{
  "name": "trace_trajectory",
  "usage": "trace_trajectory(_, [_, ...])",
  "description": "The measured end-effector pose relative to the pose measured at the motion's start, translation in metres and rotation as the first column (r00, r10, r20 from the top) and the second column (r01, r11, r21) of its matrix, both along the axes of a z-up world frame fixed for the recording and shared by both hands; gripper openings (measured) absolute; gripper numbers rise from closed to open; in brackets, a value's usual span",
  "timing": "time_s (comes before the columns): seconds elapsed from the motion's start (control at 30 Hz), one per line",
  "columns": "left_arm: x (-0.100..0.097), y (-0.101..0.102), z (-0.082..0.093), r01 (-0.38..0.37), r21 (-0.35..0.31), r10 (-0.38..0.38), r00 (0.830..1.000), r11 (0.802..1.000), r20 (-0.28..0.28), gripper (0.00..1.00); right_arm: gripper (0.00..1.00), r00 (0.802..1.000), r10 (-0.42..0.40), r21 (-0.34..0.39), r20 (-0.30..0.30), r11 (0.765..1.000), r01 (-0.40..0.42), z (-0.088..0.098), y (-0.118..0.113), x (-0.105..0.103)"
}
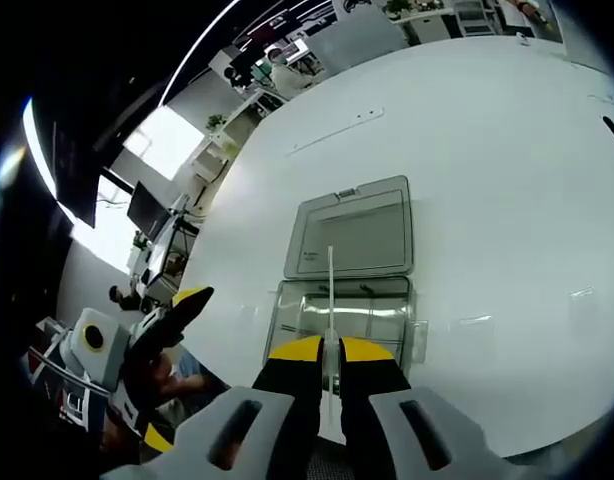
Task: Insert the divider into the dual guide fixture by aligning both edges with the guide slots and pushing it downward to the bottom, including one-sided entry, uneven engagement, binding, and posture correction.
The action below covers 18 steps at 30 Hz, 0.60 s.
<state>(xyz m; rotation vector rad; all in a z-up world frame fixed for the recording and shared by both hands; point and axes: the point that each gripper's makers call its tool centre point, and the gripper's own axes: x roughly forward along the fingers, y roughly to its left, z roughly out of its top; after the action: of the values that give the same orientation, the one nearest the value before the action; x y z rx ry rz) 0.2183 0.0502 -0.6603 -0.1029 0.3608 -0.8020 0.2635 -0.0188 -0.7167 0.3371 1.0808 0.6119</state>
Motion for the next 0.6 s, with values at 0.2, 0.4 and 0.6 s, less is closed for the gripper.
trace_trajectory(0.2, [0.001, 0.003, -0.004, 0.0, 0.008, 0.0, 1.0, 1.0, -0.008, 0.99, 0.0, 1.0, -0.004, -0.009, -0.012, 1.0, 0.004, -0.004, 0.0, -0.001])
trace_trajectory(0.4, [0.005, 0.008, -0.008, -0.008, 0.009, 0.008, 1.0, 1.0, -0.016, 0.99, 0.0, 0.999, -0.01, -0.036, -0.034, 0.999, 0.009, -0.01, -0.005, 0.0])
trace_trajectory(0.6, [0.007, 0.008, -0.011, -0.005, 0.002, 0.005, 1.0, 1.0, -0.029, 0.98, 0.0, 0.999, -0.017, -0.066, -0.046, 0.998, 0.014, -0.015, -0.006, 0.003])
